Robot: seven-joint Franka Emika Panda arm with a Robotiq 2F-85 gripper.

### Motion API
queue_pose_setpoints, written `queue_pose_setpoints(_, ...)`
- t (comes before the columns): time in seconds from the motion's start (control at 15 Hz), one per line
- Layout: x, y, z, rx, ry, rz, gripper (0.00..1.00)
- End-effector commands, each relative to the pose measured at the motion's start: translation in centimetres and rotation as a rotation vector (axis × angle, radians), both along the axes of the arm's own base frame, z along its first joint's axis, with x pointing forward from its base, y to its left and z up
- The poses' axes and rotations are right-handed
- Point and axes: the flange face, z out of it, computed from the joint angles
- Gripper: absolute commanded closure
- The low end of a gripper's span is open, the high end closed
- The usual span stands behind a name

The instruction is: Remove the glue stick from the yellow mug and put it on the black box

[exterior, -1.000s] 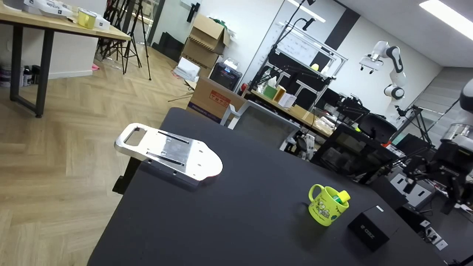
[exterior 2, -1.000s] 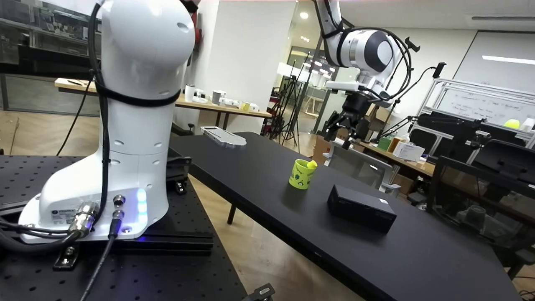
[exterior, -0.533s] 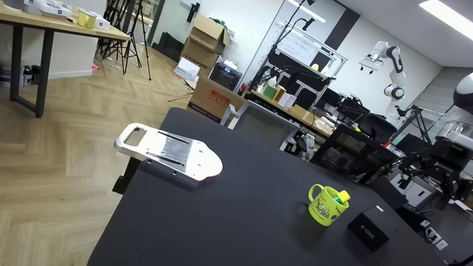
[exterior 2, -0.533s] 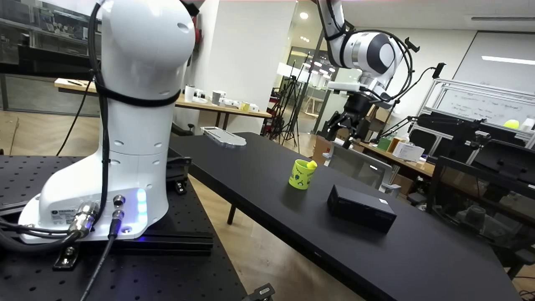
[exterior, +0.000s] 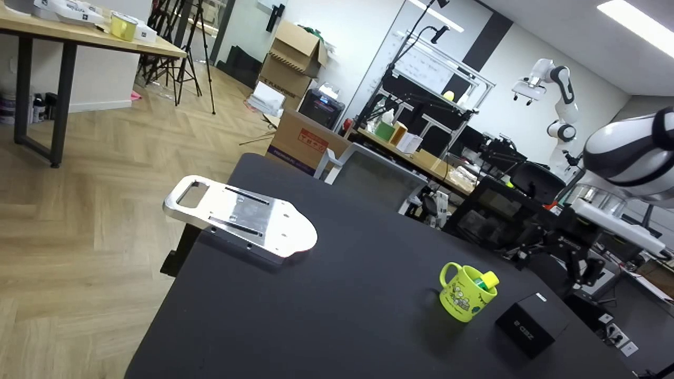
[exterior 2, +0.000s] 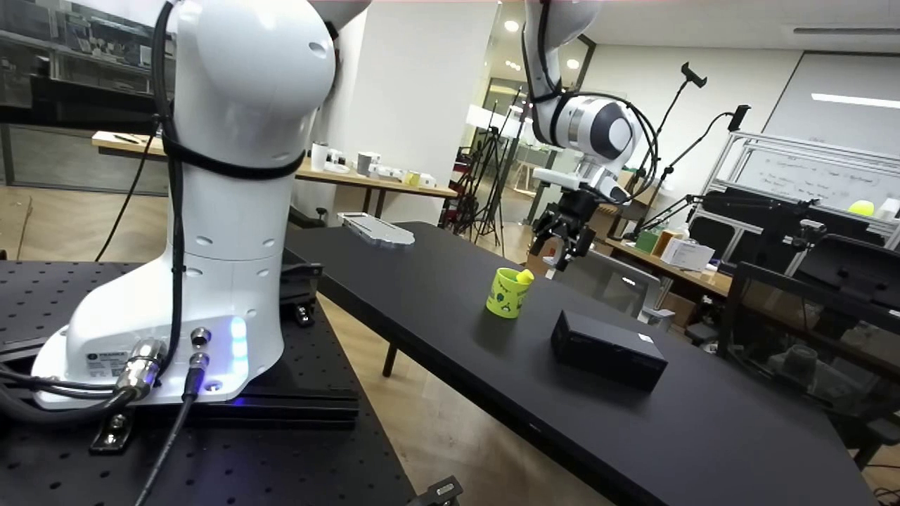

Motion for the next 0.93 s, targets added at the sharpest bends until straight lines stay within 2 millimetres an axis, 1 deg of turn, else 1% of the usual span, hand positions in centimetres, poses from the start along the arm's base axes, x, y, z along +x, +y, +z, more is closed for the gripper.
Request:
queue_pose_setpoints(0.0, 2.7, 1.4, -2.8, 0.025, 0.01, -0.041, 0.0)
queue_pose_setpoints(0.13, 3.5, 1.8, -4.1, 0.053, -0.002, -0.052, 0.0)
queue_pose_setpoints(0.4, 4.4, 2.4, -5.2, 0.114, -0.013, -0.089, 0.0)
queue_pose_setpoints(0.47, 4.5, 2.4, -5.5, 0.129, -0.009, -0.098, 0.1)
queue_pose_setpoints(0.53, 4.6, 2.4, -5.7, 0.138, -0.001, -0.103, 0.27)
queue_pose_setpoints(0.67, 4.8, 2.3, -5.7, 0.147, -0.001, -0.123, 0.4)
queue_pose_setpoints(0.87, 4.9, 2.2, -5.5, 0.157, 0.008, -0.14, 0.63)
